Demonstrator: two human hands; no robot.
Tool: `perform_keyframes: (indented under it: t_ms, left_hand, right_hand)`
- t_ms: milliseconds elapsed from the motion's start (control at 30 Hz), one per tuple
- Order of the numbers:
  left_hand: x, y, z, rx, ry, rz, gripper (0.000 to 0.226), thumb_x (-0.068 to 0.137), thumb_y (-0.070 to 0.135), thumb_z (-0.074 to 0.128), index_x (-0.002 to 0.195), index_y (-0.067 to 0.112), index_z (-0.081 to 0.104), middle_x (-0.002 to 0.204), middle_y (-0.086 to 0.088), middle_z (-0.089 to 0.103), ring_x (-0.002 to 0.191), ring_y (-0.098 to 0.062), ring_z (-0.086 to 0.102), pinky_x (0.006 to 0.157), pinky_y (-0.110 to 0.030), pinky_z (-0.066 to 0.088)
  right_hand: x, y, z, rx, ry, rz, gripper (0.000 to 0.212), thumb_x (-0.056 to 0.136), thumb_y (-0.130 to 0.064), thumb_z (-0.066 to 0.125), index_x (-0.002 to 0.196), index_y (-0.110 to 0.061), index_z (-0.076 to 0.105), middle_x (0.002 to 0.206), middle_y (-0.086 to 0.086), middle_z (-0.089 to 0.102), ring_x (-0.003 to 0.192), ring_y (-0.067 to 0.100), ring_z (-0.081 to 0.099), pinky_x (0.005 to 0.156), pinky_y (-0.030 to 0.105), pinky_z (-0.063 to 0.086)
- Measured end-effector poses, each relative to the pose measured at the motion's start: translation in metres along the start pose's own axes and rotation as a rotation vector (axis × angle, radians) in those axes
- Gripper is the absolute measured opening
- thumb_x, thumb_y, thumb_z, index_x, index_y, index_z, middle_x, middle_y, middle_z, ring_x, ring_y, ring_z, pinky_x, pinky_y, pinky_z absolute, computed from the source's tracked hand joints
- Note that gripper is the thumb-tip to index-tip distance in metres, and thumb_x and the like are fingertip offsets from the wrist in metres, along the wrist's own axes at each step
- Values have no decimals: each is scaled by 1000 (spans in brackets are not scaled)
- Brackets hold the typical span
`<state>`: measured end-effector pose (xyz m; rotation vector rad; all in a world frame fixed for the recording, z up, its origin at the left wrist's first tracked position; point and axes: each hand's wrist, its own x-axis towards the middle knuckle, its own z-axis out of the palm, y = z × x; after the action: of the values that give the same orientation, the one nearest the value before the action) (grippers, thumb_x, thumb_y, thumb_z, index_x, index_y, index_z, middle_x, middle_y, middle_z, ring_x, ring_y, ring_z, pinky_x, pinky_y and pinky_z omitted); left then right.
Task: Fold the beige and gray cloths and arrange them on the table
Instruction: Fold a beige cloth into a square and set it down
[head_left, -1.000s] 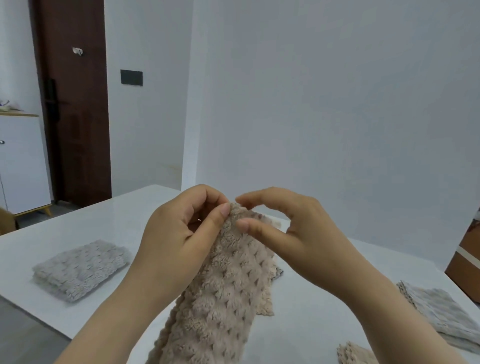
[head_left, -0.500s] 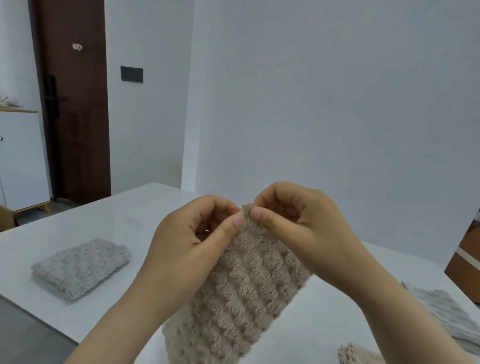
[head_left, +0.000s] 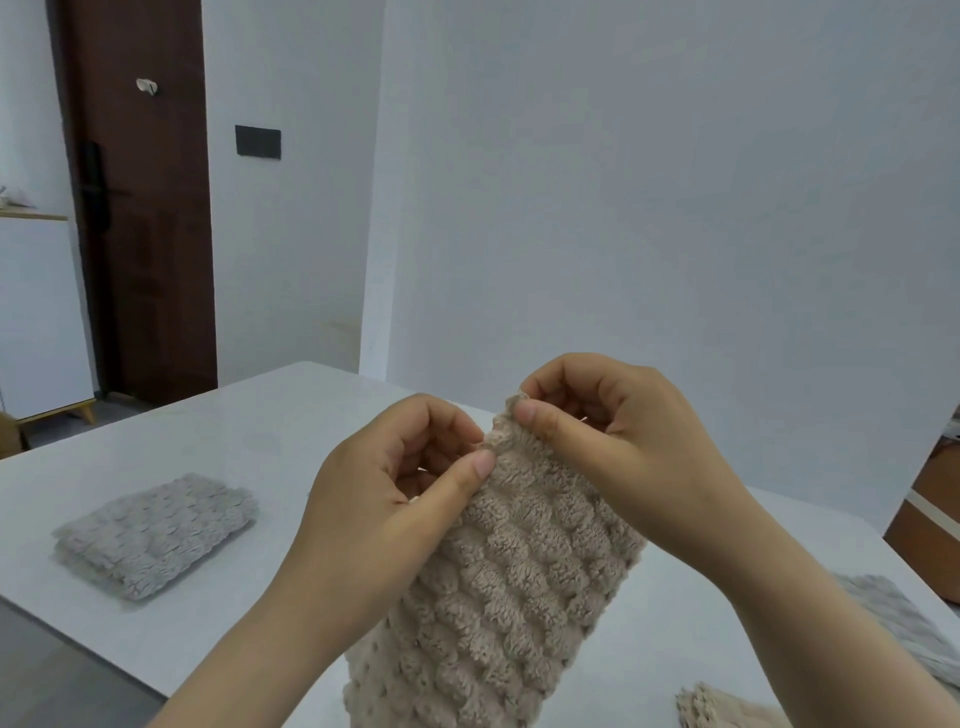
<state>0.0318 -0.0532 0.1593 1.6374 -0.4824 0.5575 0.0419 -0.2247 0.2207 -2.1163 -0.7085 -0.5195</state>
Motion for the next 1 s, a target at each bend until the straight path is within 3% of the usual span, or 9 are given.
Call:
perform_keyframes:
  t_ms: [100,333,433,533,667,800,1000]
  left_hand:
    - [-1,-2,0,3,-9,-17,13,73,32,70,80,21,66,72,2,67,68,-20,62,64,-39,52]
    - [-8,-12,-1,43,-60,-71,19,76,35,71,75,16,67,59,9,58,54,-5,49,52,-15,38]
    - [-11,-16,-2,44,-63,-99,12,80,24,74,72,16,71,59,7,59,54,-3,50,52,-10,39]
    - [-13,-21,-3,100,-69,-109,14,80,25,73,71,15,71,56,11,55,52,-1,46,54,-12,37]
    - [-18,-32,-5,166,-90,-122,20,81,32,72,70,15,70,56,7,55,52,-1,45,54,-13,36]
    - [-23,-42,-6,189,-94,-174,17,79,32,73,68,19,72,60,4,61,52,-1,47,54,-14,38]
    - [-29,-55,-5,186,-113,-252,14,79,28,73,66,25,74,66,4,68,53,1,52,53,-12,41]
  right_hand:
    - [0,2,0,-15,18,-1,9,87,-23,67,78,-22,69,64,-13,64,58,0,56,57,12,42]
    - [2,5,-1,-7,64,5,9,87,-23,67,78,-23,68,69,-9,68,64,5,61,59,15,46]
    - [3,8,-2,-14,90,8,10,87,-23,67,78,-22,69,71,-6,68,66,11,62,59,19,48]
    - [4,12,-3,-14,108,17,9,88,-22,67,79,-20,69,73,-1,70,71,20,64,64,29,50]
    - [6,16,-6,-8,147,26,10,88,-20,67,78,-20,69,71,-2,69,65,16,61,59,19,46]
    - [7,22,-9,-12,186,47,9,88,-19,67,79,-20,69,74,-1,70,72,22,64,62,23,48]
    - [7,33,-11,-33,235,69,9,88,-20,67,79,-21,69,73,-4,69,67,16,61,61,19,46]
